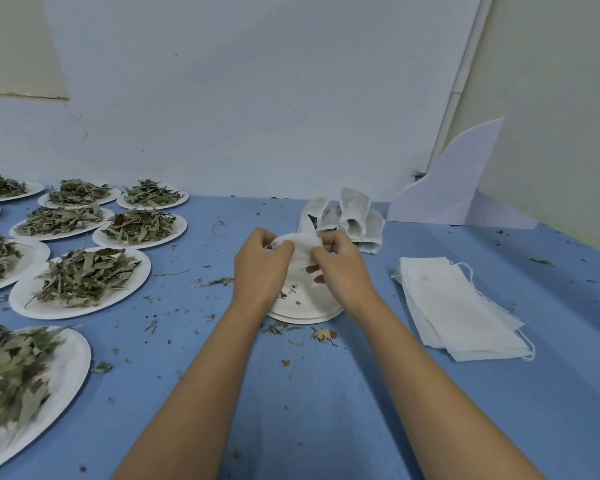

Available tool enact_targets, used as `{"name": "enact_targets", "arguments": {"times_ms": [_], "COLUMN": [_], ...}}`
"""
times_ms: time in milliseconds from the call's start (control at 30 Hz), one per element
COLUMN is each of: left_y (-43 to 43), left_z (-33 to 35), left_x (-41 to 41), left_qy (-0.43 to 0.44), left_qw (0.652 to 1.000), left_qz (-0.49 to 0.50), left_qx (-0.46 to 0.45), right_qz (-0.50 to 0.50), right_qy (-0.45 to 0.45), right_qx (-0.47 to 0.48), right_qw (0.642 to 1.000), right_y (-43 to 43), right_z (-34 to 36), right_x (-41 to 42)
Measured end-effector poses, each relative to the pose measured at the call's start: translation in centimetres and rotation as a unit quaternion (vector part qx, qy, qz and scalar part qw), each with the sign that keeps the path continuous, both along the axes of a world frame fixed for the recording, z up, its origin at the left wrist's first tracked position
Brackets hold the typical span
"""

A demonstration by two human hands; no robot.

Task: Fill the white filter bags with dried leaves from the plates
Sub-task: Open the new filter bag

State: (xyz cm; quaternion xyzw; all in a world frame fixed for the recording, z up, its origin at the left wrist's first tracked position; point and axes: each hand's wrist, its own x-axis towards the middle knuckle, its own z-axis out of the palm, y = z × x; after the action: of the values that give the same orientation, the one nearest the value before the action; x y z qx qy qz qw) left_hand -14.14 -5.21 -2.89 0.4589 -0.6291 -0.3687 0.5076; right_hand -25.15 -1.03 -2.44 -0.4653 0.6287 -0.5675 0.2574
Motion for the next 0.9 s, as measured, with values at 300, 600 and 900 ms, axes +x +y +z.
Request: {"name": "enact_targets", "arguments": {"times_ms": [300,600,900], "left_y": [1.4,2.3,1.3], "left_z": [-0.1,2.3,0.0], "left_x": [-0.6,-1.8,-0.1], "left_qy": [-0.151,0.227,-0.08], "left_qw": [0.976,0.97,0.987], "left_qz": [0.047,0.09,0.072], "left_qx": [-0.147,0.006,-0.119], "right_qz": [-0.129,-0.114,-0.165], "right_qy": [0.332,0.248,0.296], "right_qx": [-0.036,-0.01,-0.091], "right_qw": [0.934,0.962,0.937], "right_y": [0.5,0.5,0.7], "right_z": [-0.3,0.6,0.7], "right_x": [0.7,2.3,1.6]}}
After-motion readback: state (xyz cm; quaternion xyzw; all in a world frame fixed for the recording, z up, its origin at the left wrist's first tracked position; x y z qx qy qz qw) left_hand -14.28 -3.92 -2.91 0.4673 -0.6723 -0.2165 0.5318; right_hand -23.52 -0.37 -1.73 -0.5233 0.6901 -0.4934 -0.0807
